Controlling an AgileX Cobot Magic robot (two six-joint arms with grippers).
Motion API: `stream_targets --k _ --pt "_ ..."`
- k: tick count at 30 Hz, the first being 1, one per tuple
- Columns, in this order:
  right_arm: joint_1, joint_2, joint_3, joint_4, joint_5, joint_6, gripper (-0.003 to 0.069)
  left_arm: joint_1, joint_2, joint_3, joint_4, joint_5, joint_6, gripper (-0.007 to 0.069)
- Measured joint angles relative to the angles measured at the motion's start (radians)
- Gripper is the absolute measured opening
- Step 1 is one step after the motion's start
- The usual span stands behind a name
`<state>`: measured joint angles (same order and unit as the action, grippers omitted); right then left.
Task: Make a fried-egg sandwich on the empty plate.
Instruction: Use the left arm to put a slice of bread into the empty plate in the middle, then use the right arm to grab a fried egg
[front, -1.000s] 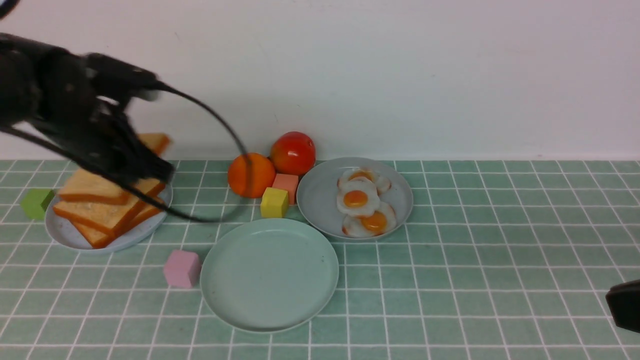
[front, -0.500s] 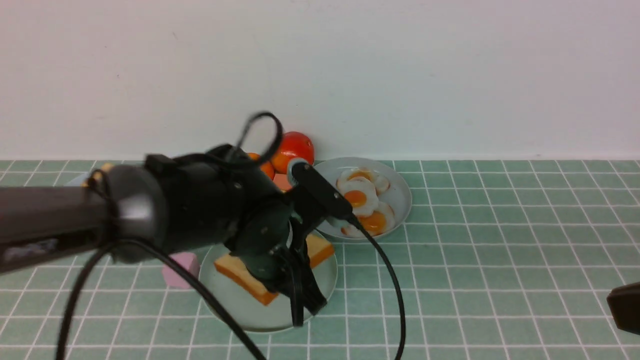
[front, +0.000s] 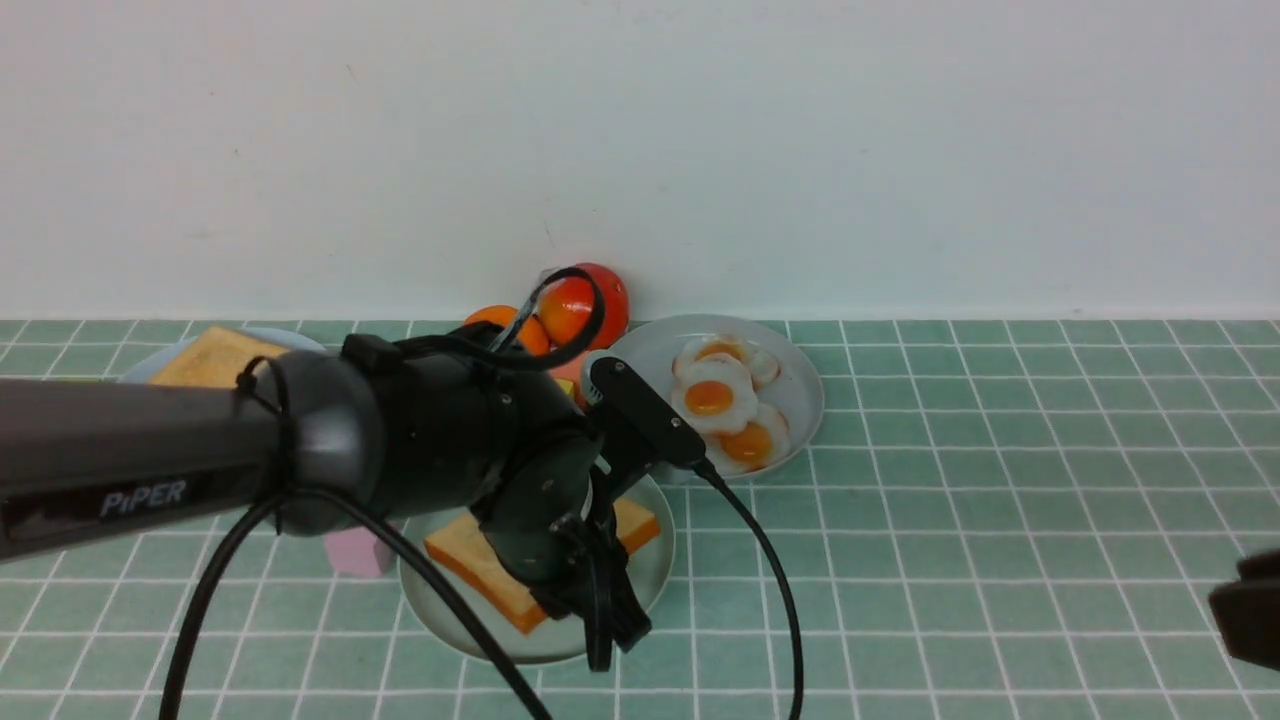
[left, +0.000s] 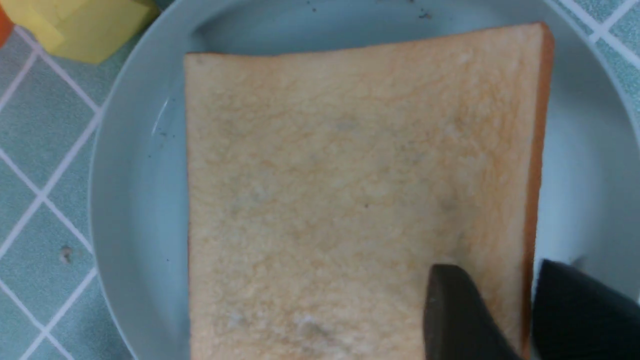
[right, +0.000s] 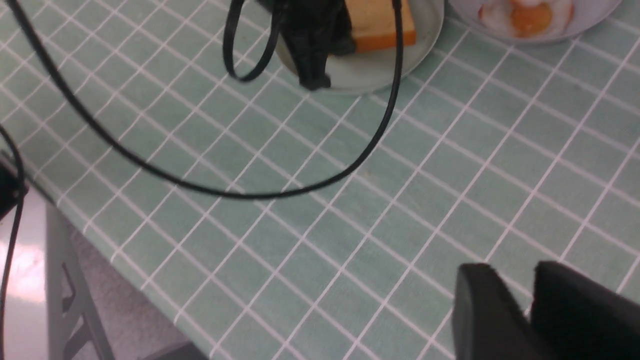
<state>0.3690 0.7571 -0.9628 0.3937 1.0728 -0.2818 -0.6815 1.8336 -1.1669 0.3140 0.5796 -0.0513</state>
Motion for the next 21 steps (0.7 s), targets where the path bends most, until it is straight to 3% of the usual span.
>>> stream_targets --k 3,6,8,11,14,16,21 --pt "0.0 0.027 0.0 0.0 -0.038 0.0 0.0336 0.0 -0.025 0.0 -0.001 0.015 -0.004 0.0431" --pt "0.0 0.071 0.0 0.003 -0.065 0.0 0.037 0.0 -0.106 0.0 -0.023 0.019 -0.043 0.0472" --pt "0.0 0.106 0.0 0.008 -0.085 0.0 0.0368 0.0 -0.178 0.0 -0.039 0.019 -0.077 0.0442" --pt "0.0 0.217 -0.001 0.032 -0.155 0.0 0.0328 0.0 -0.348 0.002 -0.062 0.031 -0.139 0.0263" --pt "0.0 0.364 -0.028 0.045 -0.214 0.0 0.0285 0.0 -0.551 0.039 -0.069 0.027 -0.155 0.0024" --pt "0.0 0.453 -0.061 0.048 -0.232 0.0 0.0272 0.0 -0.643 0.077 -0.078 0.012 -0.16 -0.0014" --pt "-0.006 0.749 -0.221 0.063 -0.265 0.0 0.0262 0.0 -0.977 0.296 -0.117 -0.073 -0.218 -0.0013"
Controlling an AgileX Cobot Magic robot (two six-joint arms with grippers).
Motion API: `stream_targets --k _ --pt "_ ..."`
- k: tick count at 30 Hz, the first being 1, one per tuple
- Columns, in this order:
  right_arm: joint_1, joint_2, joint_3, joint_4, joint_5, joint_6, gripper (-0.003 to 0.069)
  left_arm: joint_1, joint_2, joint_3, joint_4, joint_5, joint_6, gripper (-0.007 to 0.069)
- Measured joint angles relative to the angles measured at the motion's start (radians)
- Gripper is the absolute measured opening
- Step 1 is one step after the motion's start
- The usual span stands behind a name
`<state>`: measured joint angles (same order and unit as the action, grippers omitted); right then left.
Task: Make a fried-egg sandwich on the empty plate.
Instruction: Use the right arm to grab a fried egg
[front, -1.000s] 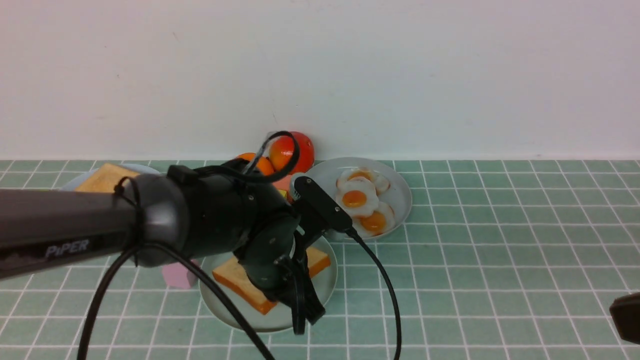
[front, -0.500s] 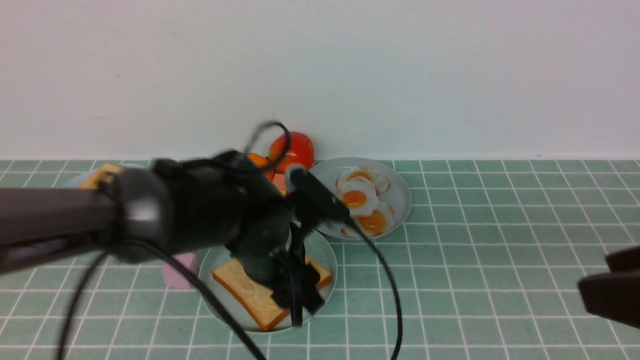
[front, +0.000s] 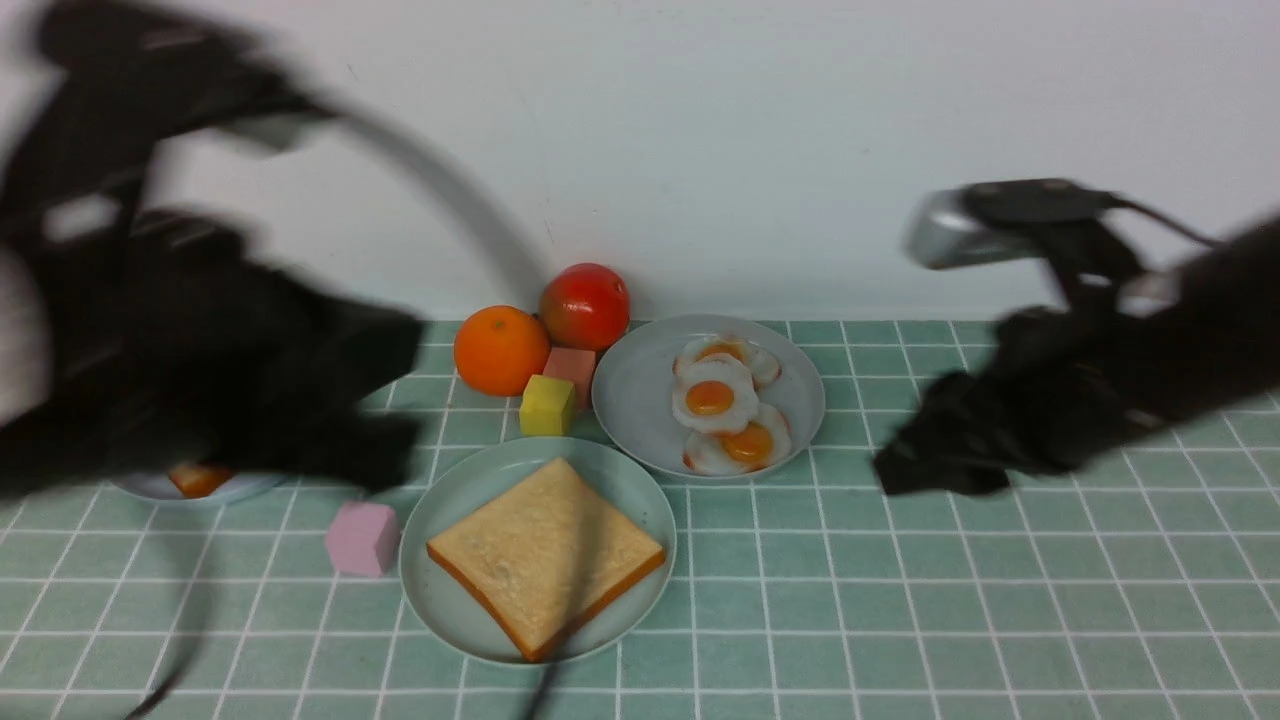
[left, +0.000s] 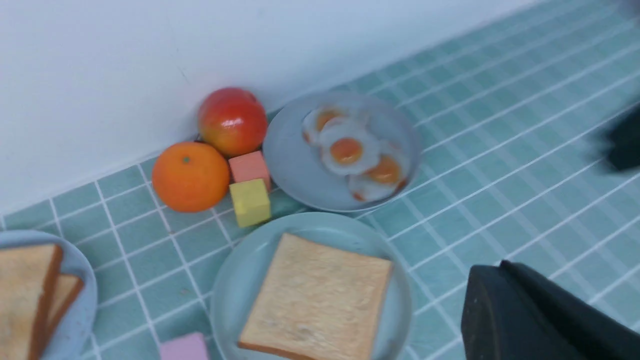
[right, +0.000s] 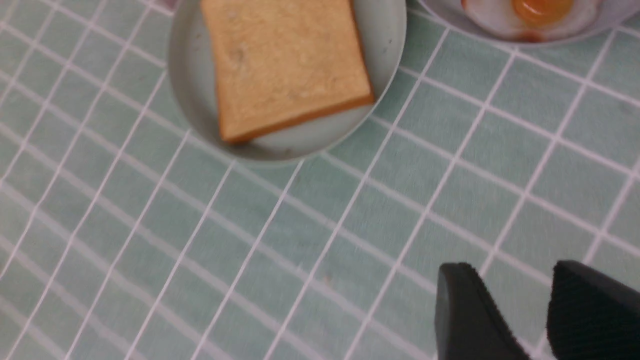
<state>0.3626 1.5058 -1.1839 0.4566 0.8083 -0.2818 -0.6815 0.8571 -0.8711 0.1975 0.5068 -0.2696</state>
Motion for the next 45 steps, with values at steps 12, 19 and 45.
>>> stream_targets --k 12,19,45 --pt "-0.119 0.578 -0.478 0.194 -0.007 0.005 0.0278 0.0 -0.394 0.359 -0.001 -0.23 -0.074 -0.0013" --pt "-0.142 0.752 -0.643 0.215 -0.007 0.045 0.0342 0.0 -0.395 0.362 -0.001 -0.237 -0.074 -0.0013" --pt "-0.142 0.842 -0.698 0.341 -0.099 -0.05 0.0365 0.0 -0.38 0.363 -0.001 -0.247 -0.074 -0.0013"
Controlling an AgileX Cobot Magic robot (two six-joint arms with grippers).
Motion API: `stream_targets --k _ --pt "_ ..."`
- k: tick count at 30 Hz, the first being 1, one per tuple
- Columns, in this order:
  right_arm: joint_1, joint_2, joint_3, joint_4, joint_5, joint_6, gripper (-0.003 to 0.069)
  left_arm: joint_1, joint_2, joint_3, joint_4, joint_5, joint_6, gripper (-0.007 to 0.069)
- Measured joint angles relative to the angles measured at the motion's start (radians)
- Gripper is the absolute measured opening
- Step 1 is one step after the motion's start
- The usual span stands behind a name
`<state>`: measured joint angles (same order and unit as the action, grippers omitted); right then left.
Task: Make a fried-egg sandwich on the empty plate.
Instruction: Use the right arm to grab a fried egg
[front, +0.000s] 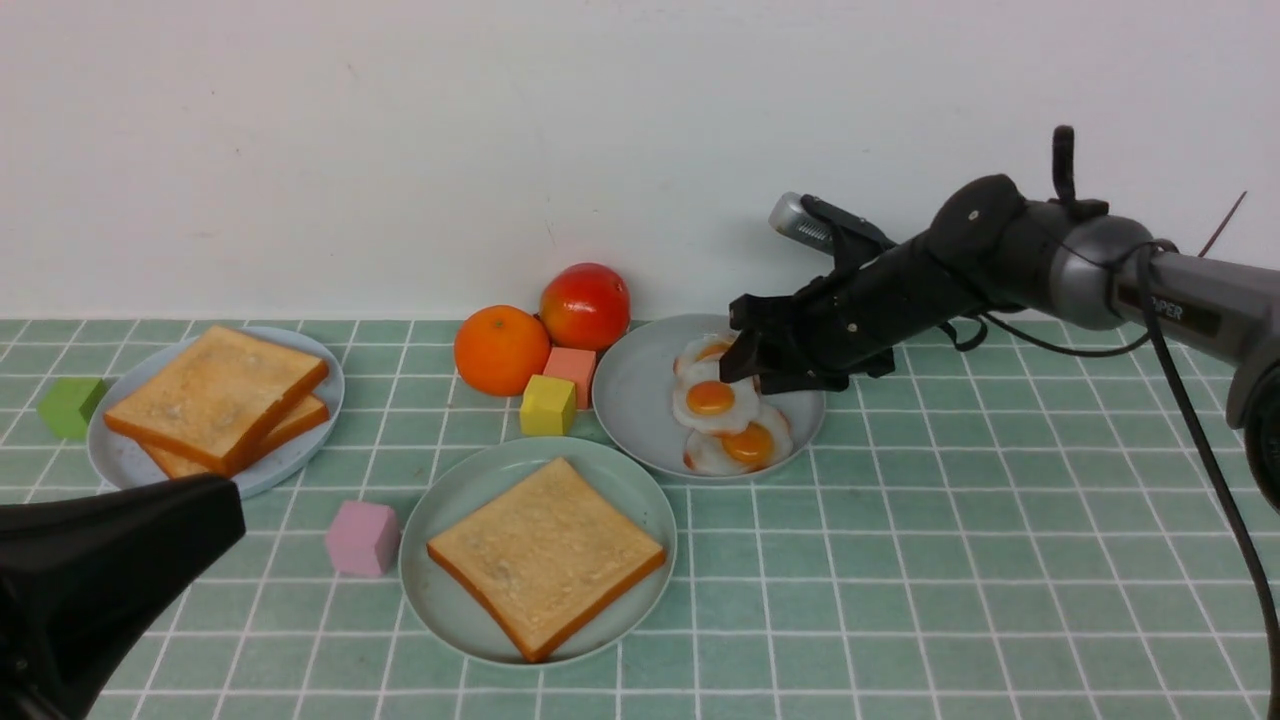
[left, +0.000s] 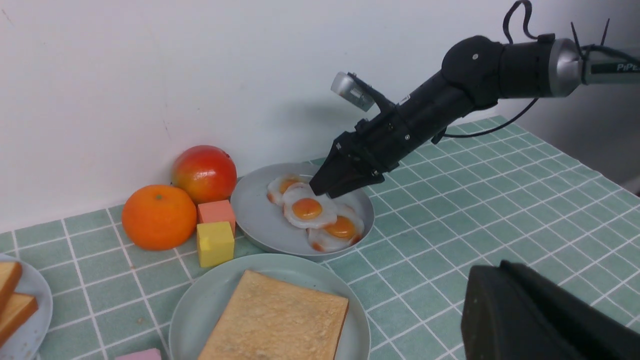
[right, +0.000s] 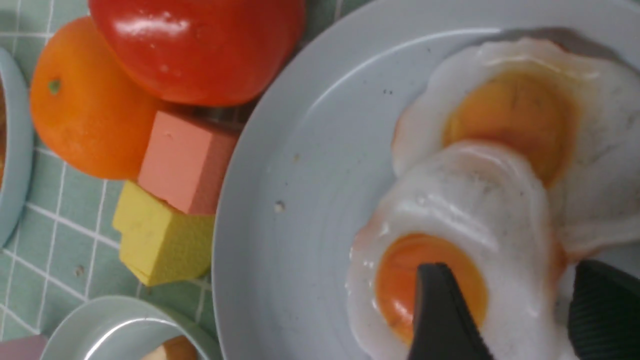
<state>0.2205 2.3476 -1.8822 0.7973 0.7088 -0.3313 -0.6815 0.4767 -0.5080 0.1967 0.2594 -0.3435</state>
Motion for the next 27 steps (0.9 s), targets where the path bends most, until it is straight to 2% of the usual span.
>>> stream_targets --k 27 --pt "0.013 0.037 -0.006 -0.005 -0.042 -0.008 0.0351 0.0 0.013 0.0 -0.001 -0.003 -0.002 -0.0013"
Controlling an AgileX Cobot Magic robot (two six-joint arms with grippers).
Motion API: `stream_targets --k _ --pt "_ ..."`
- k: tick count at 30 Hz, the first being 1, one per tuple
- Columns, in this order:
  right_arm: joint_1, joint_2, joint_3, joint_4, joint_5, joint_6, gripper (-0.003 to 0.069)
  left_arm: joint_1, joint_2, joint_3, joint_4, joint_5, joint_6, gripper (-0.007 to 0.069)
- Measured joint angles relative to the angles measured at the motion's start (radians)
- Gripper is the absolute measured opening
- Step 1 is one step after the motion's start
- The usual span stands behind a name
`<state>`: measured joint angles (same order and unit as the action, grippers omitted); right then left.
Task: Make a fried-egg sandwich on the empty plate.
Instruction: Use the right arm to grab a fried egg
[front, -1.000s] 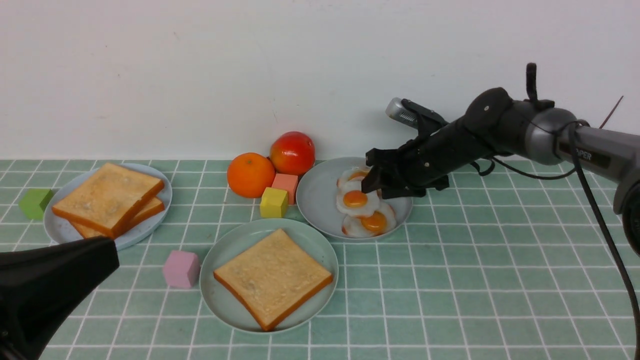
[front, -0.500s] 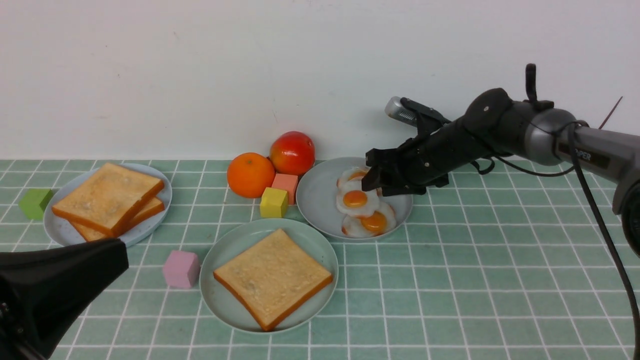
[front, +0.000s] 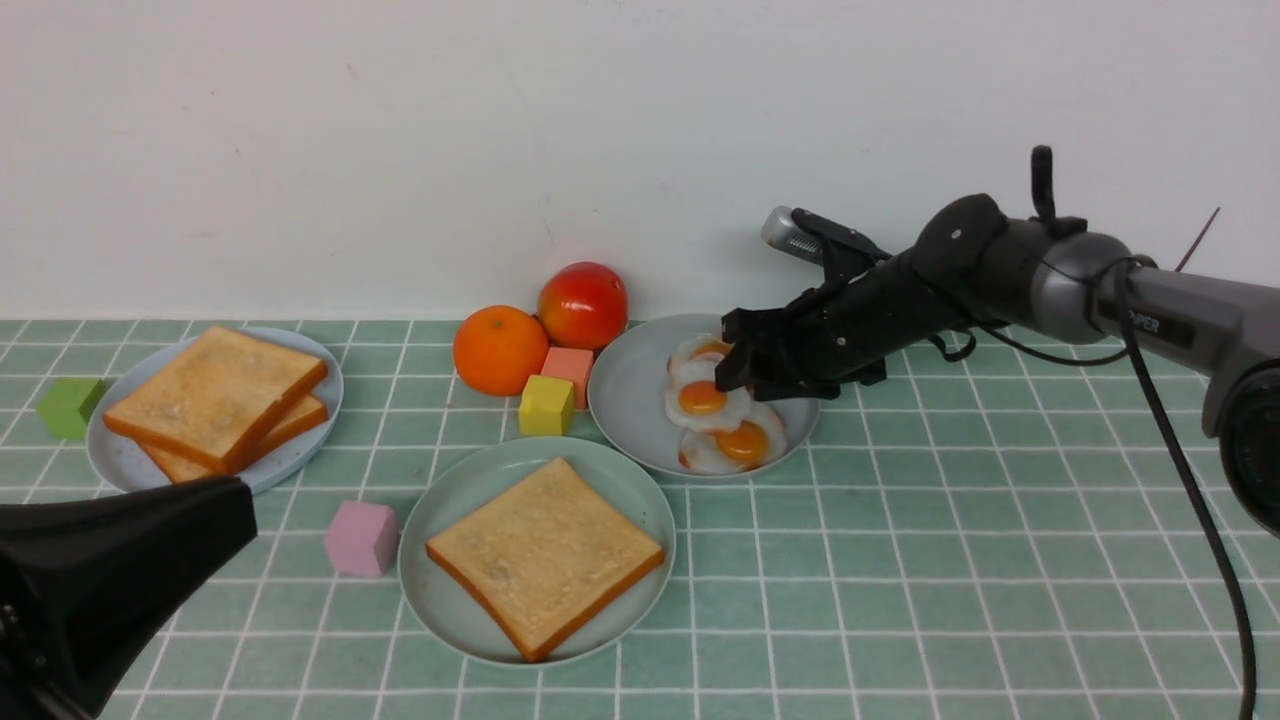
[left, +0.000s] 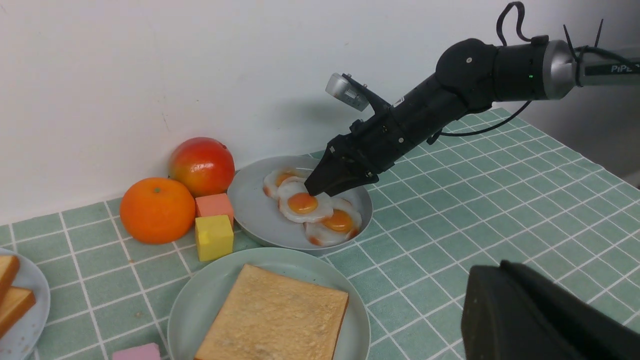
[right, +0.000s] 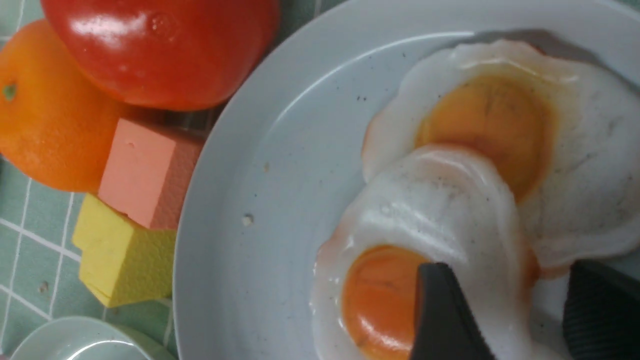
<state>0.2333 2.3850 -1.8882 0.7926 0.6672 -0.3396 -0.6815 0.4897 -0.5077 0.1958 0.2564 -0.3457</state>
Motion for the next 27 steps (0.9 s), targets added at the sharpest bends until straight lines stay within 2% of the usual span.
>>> stream_targets --k 6,7,11,27 --pt "0.0 0.002 0.0 0.005 0.0 -0.018 0.0257 0.0 0.0 0.0 0.0 0.0 0.0 -0.0013" --pt "0.0 0.002 0.0 0.005 -0.001 -0.021 0.0209 0.0 0.0 0.0 0.0 0.0 0.0 -0.0013" --pt "0.0 0.006 0.0 0.023 -0.003 -0.021 0.0129 0.0 0.0 0.0 0.0 0.0 -0.001 -0.0013" --pt "-0.016 -0.047 0.001 0.03 0.054 -0.04 0.0072 0.0 0.0 0.0 0.0 0.0 -0.001 -0.0013"
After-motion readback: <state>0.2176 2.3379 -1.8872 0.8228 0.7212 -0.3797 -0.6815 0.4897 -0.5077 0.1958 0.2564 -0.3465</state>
